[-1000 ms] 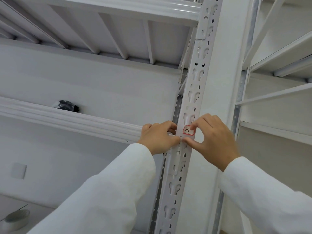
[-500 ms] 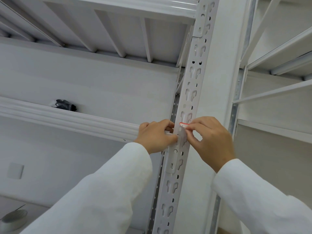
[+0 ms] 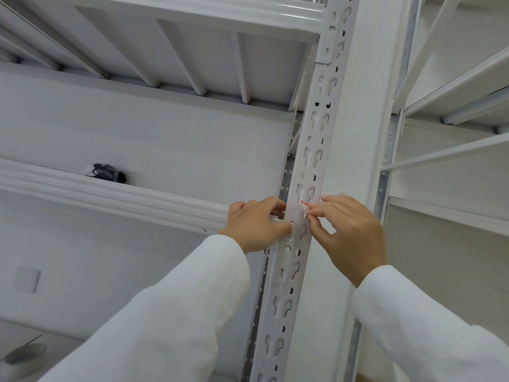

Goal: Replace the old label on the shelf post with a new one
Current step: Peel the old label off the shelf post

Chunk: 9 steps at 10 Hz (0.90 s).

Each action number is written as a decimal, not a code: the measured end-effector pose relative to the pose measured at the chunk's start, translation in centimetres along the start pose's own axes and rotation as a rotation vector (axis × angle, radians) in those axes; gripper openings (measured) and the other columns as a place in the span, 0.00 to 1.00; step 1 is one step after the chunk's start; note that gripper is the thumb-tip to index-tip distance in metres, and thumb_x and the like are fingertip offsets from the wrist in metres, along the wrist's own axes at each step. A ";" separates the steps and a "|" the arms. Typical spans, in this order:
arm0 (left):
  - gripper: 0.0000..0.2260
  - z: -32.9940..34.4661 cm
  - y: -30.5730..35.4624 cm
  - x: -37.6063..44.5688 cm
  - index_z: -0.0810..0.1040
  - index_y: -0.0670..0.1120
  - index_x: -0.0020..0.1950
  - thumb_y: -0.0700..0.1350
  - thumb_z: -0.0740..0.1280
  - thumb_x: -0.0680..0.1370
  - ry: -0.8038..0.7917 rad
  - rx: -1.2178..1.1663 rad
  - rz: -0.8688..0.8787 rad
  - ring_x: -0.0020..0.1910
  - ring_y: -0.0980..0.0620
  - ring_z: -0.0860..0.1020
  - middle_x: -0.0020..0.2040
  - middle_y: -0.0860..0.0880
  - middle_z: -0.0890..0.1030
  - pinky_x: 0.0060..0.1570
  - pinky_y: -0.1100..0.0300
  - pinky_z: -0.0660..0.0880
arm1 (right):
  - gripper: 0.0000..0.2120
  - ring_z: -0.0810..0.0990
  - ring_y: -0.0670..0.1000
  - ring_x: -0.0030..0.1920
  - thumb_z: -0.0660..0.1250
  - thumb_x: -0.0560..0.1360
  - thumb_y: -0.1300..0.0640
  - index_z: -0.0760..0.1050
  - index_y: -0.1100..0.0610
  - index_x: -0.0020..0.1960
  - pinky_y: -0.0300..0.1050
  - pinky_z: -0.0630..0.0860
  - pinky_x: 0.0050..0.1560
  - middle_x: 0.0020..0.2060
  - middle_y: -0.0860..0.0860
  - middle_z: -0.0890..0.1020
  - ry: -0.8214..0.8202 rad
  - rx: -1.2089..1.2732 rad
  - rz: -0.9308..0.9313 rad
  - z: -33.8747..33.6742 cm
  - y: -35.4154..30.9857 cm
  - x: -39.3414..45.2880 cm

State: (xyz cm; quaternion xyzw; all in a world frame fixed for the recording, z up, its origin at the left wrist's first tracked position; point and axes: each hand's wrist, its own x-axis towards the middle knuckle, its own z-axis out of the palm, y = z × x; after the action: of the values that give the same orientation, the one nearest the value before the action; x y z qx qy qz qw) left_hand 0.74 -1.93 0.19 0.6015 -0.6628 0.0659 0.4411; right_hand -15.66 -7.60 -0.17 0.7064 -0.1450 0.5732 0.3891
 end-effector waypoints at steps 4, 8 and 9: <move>0.15 0.0 0.0 0.0 0.73 0.57 0.61 0.54 0.62 0.74 0.000 -0.008 0.003 0.63 0.56 0.71 0.59 0.60 0.79 0.60 0.61 0.53 | 0.05 0.84 0.50 0.48 0.68 0.71 0.59 0.81 0.58 0.38 0.45 0.73 0.60 0.39 0.50 0.86 -0.081 0.065 0.019 -0.6 0.2 0.4; 0.14 -0.1 0.2 -0.2 0.73 0.57 0.60 0.54 0.62 0.75 0.003 0.007 0.004 0.62 0.55 0.72 0.58 0.59 0.79 0.62 0.60 0.54 | 0.05 0.83 0.49 0.50 0.67 0.72 0.56 0.81 0.56 0.42 0.44 0.71 0.61 0.43 0.49 0.86 -0.270 0.115 0.007 -1.9 1.0 1.3; 0.14 -0.1 0.2 -0.2 0.73 0.56 0.60 0.54 0.62 0.75 0.008 0.000 0.008 0.62 0.56 0.72 0.58 0.59 0.79 0.60 0.61 0.53 | 0.02 0.83 0.50 0.51 0.70 0.72 0.59 0.81 0.56 0.42 0.45 0.68 0.62 0.44 0.50 0.86 -0.272 0.139 0.042 -2.1 0.8 1.3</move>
State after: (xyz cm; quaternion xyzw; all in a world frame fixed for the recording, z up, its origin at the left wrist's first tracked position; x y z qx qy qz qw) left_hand 0.62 -1.69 0.21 0.5985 -0.6635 0.0700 0.4435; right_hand -17.26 -6.38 1.41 0.7995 -0.1712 0.4890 0.3039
